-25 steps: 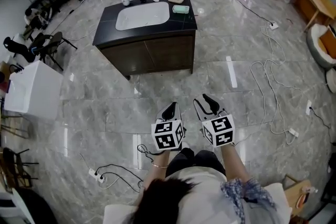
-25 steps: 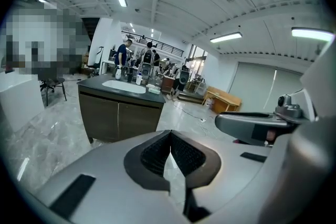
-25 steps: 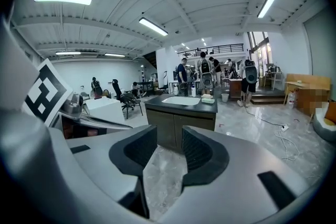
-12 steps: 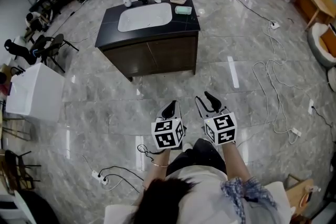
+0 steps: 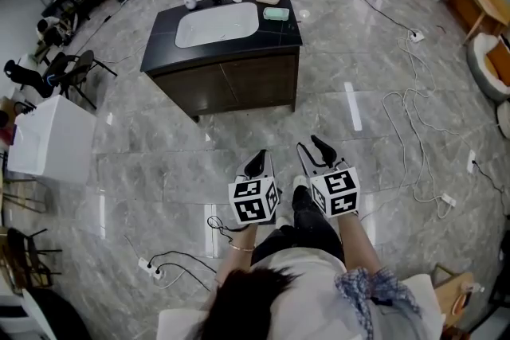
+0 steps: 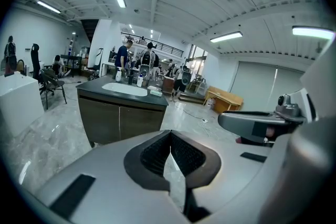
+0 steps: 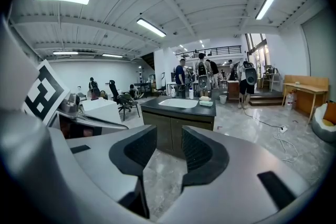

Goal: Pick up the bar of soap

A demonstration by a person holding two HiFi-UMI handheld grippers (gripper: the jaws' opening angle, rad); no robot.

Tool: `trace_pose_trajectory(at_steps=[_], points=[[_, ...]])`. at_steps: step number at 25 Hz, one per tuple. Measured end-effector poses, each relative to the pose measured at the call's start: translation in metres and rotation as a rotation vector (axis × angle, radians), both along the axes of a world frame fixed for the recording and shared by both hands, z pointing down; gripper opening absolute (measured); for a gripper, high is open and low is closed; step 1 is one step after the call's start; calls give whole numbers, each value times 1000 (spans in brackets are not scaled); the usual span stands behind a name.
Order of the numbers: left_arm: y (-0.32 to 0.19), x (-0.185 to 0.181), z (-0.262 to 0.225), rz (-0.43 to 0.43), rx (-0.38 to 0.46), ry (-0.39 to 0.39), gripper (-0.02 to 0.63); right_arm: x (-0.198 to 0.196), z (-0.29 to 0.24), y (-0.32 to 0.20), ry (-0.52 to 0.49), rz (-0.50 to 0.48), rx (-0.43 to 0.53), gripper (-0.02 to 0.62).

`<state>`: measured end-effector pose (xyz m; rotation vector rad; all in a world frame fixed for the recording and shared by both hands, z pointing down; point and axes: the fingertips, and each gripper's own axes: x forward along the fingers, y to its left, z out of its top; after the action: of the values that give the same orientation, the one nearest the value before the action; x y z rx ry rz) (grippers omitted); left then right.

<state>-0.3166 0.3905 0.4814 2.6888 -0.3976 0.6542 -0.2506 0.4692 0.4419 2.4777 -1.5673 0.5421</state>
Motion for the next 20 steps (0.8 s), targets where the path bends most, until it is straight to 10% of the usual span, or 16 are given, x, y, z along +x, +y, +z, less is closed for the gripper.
trace_pose_trajectory(at_steps=[20], points=[[-41, 114, 16, -37, -2, -59, 9, 118, 24, -48, -9, -45, -74, 152]])
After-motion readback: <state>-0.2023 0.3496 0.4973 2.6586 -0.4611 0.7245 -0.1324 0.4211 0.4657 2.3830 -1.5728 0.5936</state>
